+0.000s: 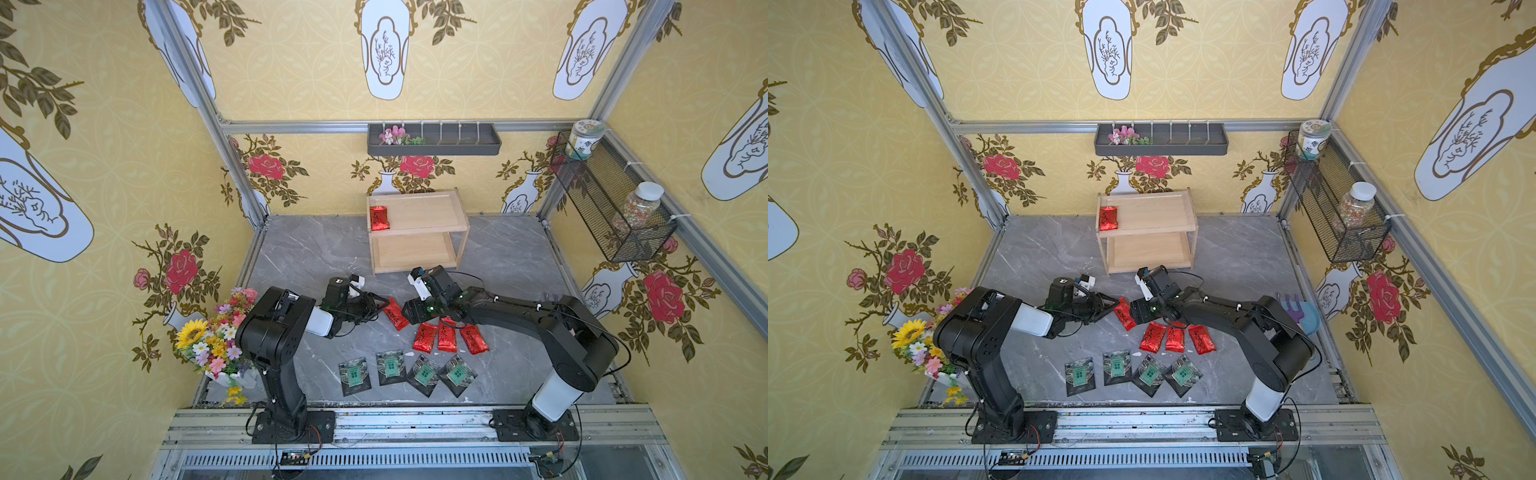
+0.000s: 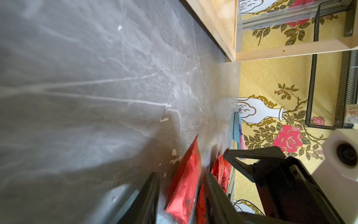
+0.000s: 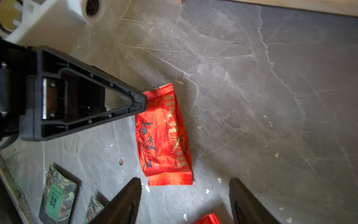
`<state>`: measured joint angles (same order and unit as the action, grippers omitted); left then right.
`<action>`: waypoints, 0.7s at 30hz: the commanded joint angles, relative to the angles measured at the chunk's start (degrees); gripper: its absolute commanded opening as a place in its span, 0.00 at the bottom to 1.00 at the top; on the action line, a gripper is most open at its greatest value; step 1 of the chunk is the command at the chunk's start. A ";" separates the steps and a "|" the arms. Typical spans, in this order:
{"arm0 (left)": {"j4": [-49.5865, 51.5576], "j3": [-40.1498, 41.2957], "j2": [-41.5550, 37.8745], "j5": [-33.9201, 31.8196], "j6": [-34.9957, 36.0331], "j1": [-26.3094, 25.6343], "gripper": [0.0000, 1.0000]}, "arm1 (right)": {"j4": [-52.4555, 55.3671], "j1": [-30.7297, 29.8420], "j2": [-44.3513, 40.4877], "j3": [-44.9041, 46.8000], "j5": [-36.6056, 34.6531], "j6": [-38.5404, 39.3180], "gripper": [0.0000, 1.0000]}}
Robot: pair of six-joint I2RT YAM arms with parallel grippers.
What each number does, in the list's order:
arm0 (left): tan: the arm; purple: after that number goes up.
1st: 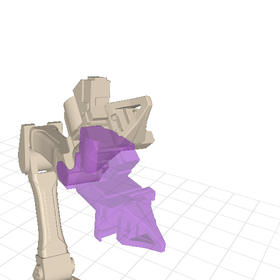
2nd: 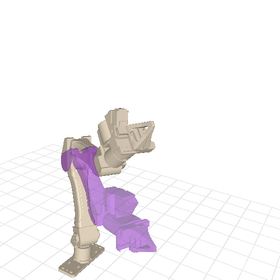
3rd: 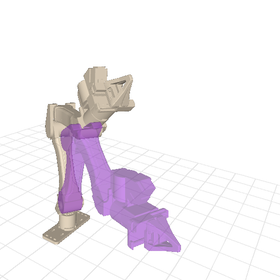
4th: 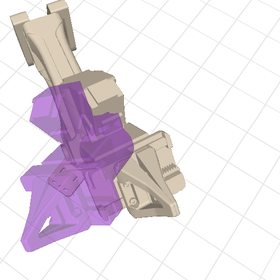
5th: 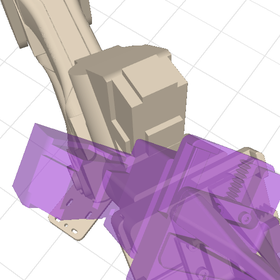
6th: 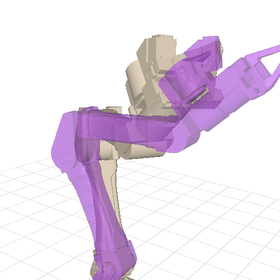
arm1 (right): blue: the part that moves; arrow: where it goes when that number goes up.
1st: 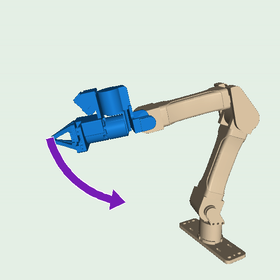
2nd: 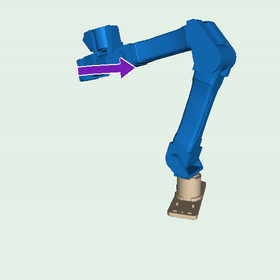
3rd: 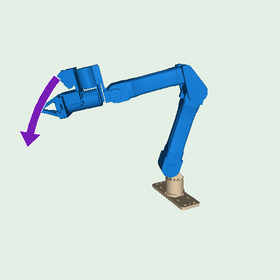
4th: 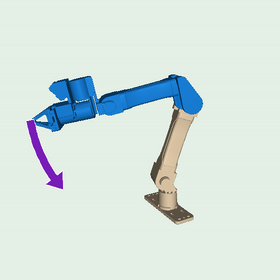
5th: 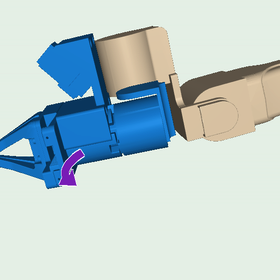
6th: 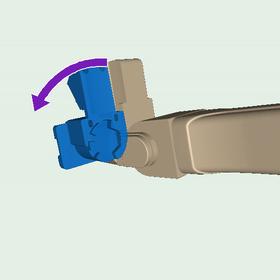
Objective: Place the tea bags on the shelf by color
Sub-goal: Pick up the tea bag from the center of the board.
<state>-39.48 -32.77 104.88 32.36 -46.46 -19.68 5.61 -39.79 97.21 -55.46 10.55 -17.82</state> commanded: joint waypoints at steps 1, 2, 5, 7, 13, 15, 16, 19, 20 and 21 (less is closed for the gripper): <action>-2.25 0.41 0.66 0.41 0.86 0.08 0.36 | -1.30 -0.07 -0.60 -0.09 0.11 -0.46 0.75; -2.50 0.67 0.67 0.38 0.84 0.07 0.34 | -1.23 0.02 -0.70 -0.25 0.13 -0.53 0.75; -3.52 1.52 0.58 0.51 0.84 0.03 0.26 | -1.10 -0.02 -0.60 -0.28 0.18 -0.56 0.75; -3.88 1.96 0.32 0.40 0.84 0.04 0.22 | -1.21 -0.02 -0.76 -0.35 0.28 -0.80 0.75; -5.28 3.92 -1.65 -0.84 0.78 0.15 0.05 | -1.47 -0.07 -1.46 -0.68 1.00 -2.67 0.75; -7.11 4.87 -2.52 -0.76 -0.21 0.17 0.01 | -1.09 -0.02 -2.16 -0.69 0.50 -5.28 0.75; -8.26 5.50 -3.17 -0.73 -1.12 0.17 0.00 | -0.53 -0.03 -2.73 -0.72 -0.16 -7.58 0.75; -13.48 7.71 -5.33 -0.79 -4.56 0.34 0.00 | -0.92 0.01 -5.22 0.42 -1.29 -16.54 0.75; -15.63 8.66 -6.16 -1.02 -6.05 0.35 0.00 | -2.11 -0.01 -6.26 1.38 -1.00 -20.16 0.75; -17.81 9.51 -6.79 -1.30 -7.41 0.42 0.00 | -3.59 -0.02 -7.13 2.36 -0.34 -23.04 0.75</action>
<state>-49.28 -24.88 99.20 31.53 -49.80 -19.40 5.02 -39.77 91.57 -54.41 10.31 -29.87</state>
